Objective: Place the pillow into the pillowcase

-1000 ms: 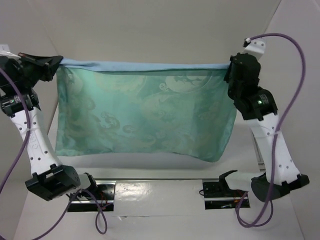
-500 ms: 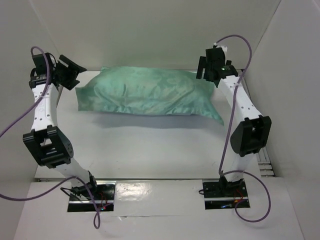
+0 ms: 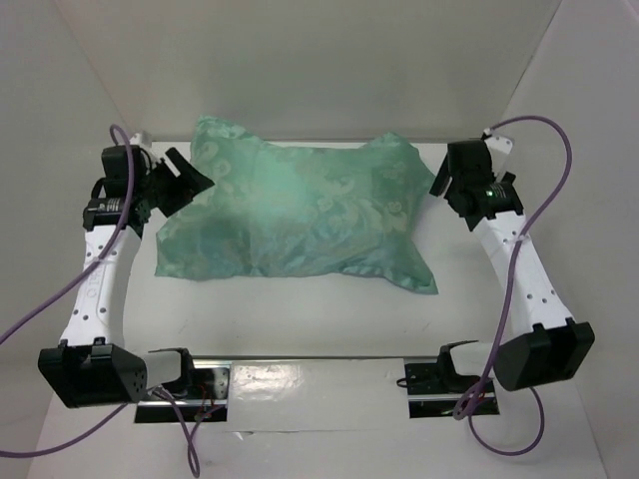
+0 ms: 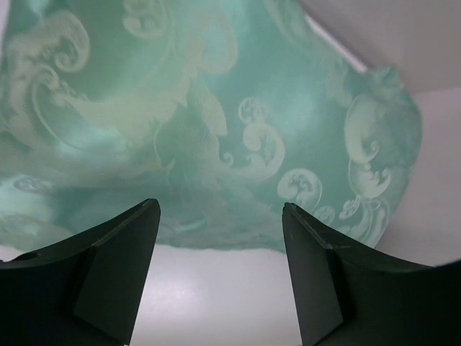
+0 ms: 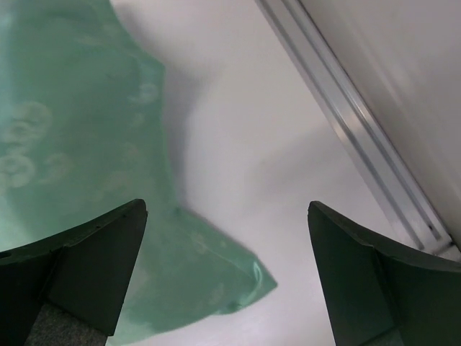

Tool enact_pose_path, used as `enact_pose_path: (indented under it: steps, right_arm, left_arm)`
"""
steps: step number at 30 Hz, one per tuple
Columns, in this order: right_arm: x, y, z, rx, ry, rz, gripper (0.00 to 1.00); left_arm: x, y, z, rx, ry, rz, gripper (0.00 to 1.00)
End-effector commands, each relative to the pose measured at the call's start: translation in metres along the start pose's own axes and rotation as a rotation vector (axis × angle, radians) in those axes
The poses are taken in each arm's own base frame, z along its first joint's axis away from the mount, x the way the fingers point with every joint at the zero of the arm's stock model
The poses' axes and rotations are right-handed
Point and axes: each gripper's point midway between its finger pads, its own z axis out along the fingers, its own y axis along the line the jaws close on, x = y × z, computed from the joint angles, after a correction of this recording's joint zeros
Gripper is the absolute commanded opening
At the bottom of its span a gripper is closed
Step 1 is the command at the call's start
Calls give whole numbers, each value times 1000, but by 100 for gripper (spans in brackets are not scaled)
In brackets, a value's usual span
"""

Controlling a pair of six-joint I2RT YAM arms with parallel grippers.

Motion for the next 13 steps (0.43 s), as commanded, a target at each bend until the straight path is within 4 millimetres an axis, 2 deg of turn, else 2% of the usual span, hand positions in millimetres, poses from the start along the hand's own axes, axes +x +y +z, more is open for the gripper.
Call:
enact_pose_path:
  steps: [1,2,4,9,13]
  right_arm:
    - [19,-40,-16,93,14,47,100]
    - [19,-45,-24,85,-2,59,100]
    - [33,-56,-27,107,25,52,100]
    - [30,-72,-39,134,-9,82,100]
    - [31,-77,-45,134,-9,80,100]
  left_arm:
    - [11,-19,-17,58,-14,93,81]
    - [13,-28,-26,81,-30,133,81]
    - [16,-25,-31,56,-42,155,82]
    - [16,-30,-43,50,-73,215,82]
    - [19,-34,-49,60,-78,225,83]
